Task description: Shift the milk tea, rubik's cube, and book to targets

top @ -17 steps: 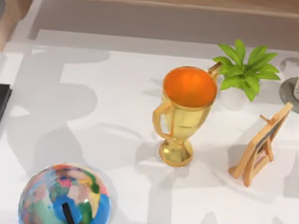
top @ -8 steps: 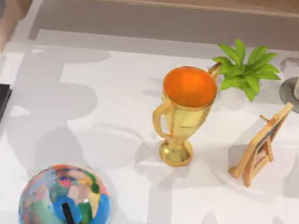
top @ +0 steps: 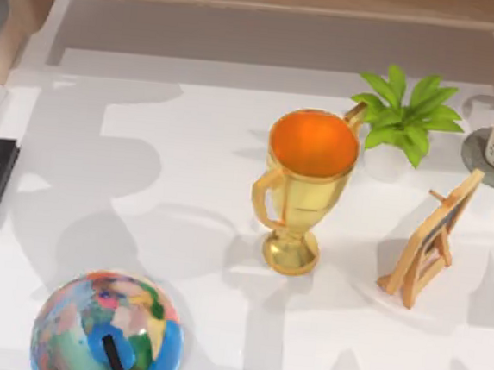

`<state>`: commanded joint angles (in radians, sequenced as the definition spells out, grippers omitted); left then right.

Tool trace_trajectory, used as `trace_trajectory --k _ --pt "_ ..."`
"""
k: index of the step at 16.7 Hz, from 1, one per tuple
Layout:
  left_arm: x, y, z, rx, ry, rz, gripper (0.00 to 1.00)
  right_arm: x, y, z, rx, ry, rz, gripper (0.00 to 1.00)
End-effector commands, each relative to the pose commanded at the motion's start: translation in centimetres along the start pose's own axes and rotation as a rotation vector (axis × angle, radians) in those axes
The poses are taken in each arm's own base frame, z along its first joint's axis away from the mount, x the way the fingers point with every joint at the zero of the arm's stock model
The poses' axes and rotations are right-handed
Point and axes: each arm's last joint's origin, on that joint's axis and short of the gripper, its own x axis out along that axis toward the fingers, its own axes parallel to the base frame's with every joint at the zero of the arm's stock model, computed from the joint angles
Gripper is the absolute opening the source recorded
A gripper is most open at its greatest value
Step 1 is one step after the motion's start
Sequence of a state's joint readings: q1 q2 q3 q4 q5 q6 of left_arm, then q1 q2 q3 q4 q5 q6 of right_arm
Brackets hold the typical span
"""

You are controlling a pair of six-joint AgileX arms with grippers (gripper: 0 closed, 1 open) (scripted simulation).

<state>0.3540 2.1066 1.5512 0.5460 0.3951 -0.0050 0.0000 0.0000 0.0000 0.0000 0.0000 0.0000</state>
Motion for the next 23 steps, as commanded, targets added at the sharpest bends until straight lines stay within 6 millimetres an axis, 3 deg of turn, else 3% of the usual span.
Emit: trace_trajectory --k 17,20,23 --pt "-1.1 -0.1 1.2 0.014 -0.004 -0.001 0.00 0.0 0.0 0.0 0.000 0.000 0.000 1.00" --pt "-2.5 -0.3 2.9 0.115 -0.030 0.001 0.00 0.0 0.0 0.0 0.000 0.000 0.000 1.00" --pt "-5.1 -0.2 5.2 0.310 -0.069 0.028 0.00 0.0 0.0 0.0 0.000 0.000 0.000 1.00"
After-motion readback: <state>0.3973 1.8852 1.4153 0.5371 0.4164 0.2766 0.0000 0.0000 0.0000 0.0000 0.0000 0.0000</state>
